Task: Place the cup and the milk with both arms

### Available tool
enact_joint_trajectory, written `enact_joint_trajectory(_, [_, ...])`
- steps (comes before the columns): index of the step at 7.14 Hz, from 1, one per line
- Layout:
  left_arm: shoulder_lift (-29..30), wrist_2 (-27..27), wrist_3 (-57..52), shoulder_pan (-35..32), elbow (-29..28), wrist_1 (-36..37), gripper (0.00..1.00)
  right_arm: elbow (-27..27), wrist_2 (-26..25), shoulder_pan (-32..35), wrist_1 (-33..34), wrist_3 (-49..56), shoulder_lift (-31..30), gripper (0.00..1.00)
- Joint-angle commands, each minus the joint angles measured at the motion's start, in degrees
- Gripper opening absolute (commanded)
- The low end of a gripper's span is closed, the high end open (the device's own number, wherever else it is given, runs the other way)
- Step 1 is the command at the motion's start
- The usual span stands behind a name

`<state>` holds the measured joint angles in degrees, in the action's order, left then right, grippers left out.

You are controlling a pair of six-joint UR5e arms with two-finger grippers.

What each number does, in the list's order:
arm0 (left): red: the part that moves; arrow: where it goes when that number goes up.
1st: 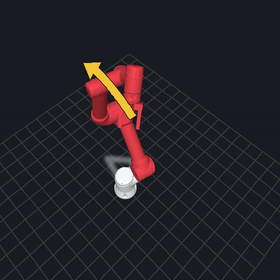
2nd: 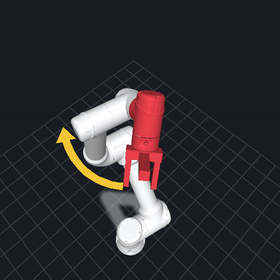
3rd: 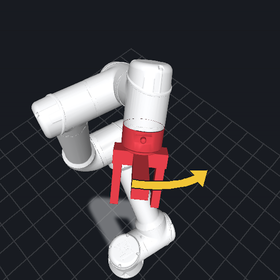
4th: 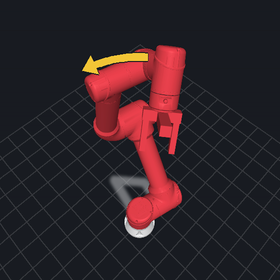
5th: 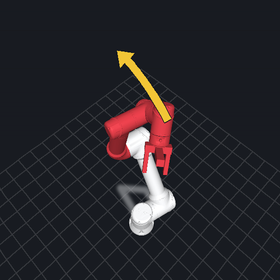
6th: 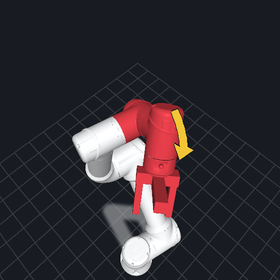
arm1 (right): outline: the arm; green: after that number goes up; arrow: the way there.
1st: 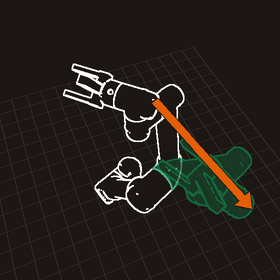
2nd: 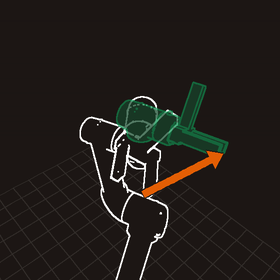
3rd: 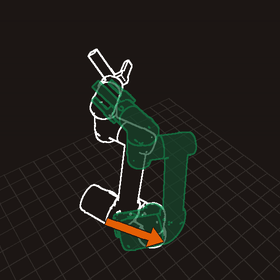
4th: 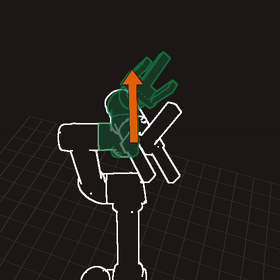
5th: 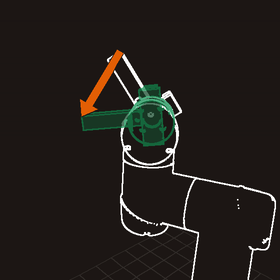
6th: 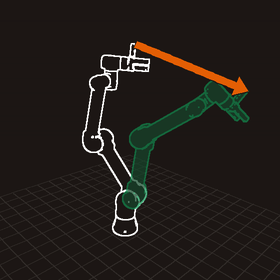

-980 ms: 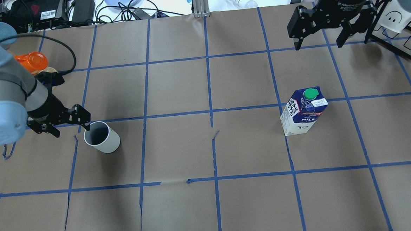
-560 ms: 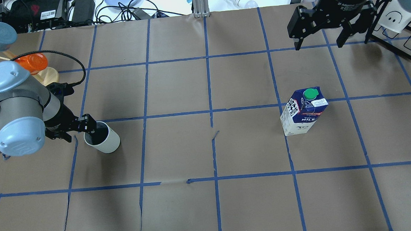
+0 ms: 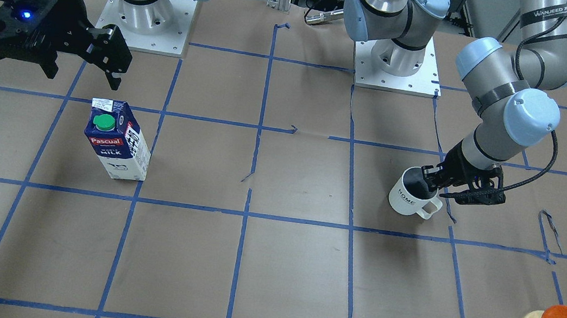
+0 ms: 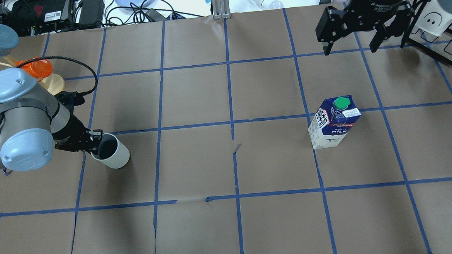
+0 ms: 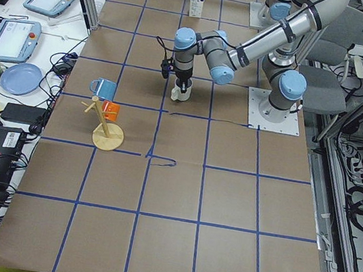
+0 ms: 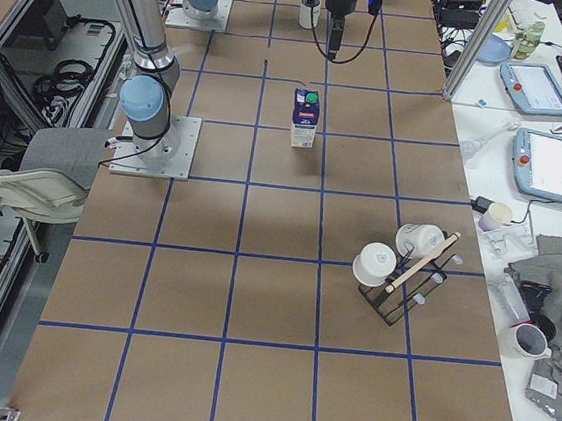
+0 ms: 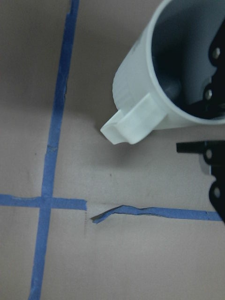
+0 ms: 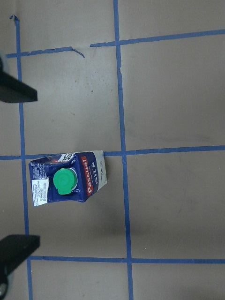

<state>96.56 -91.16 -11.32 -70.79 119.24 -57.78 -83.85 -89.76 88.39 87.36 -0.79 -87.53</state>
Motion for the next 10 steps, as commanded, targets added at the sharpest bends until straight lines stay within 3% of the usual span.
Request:
enact_joint_trajectory(1, [-0.7, 0.3, 0.2, -3.3, -4.5, -0.8, 0.07, 0.0, 0.0, 0.0, 0.0, 0.0, 0.1, 1.00])
enact_joint_trajectory(3, [1.9, 1.9, 8.3, -11.1, -12.2, -3.2, 0.07, 0.0, 0.0, -0.1, 0.0, 0.0, 0.1, 1.00])
enact_joint_trajectory(5, [6.9, 7.9, 17.0, -16.5, -18.4, -2.7, 0.07, 0.0, 0.0, 0.0, 0.0, 0.0, 0.1, 1.00])
enact_joint_trajectory(8, [17.0, 7.3, 26.3, -28.2, -31.5, -1.1, 0.08, 0.0, 0.0, -0.1, 0.0, 0.0, 0.1, 1.00])
enact_joint_trajectory(10, [22.2, 3.9, 31.5, -32.1, -32.6, 1.2, 0.08, 0.0, -0.1, -0.1, 0.0, 0.2, 0.1, 1.00])
